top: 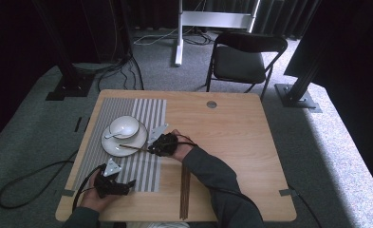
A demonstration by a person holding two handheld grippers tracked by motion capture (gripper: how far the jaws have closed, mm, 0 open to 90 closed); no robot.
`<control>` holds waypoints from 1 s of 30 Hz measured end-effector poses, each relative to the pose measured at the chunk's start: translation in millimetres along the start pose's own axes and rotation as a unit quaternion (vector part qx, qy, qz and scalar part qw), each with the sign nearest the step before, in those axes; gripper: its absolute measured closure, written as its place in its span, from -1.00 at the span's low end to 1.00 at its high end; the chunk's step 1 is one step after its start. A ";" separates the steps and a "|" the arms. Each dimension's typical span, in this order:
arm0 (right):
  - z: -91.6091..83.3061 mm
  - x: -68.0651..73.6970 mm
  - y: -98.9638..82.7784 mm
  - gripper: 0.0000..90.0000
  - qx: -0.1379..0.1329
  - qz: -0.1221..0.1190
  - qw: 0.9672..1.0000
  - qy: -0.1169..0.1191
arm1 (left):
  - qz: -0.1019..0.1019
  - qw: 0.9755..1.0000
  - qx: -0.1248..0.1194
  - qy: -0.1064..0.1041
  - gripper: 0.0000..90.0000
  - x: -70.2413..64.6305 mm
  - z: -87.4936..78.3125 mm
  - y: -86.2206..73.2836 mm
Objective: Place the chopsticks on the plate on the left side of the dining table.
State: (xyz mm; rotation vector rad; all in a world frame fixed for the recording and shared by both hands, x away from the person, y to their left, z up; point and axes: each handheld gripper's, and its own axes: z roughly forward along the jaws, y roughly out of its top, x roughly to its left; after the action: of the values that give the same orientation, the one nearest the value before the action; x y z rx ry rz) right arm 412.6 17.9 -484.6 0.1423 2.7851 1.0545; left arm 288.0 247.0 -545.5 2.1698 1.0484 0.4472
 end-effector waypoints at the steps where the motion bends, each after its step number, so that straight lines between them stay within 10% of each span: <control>1: 0.6 0.1 0.5 0.87 0.000 0.000 1.000 0.000 | 0.000 1.000 0.000 0.000 -0.77 0.0 0.0 0.0; 30: 16.8 -4.6 17.9 0.87 0.003 -0.018 1.000 0.007 | -0.001 1.000 -0.001 0.000 -0.77 -0.1 0.2 -0.1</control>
State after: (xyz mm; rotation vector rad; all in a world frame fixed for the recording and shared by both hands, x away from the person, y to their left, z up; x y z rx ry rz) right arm 420.8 41.5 -484.5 0.0846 2.7916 1.0422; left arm 288.0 246.9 -545.7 2.1666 1.0489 0.4487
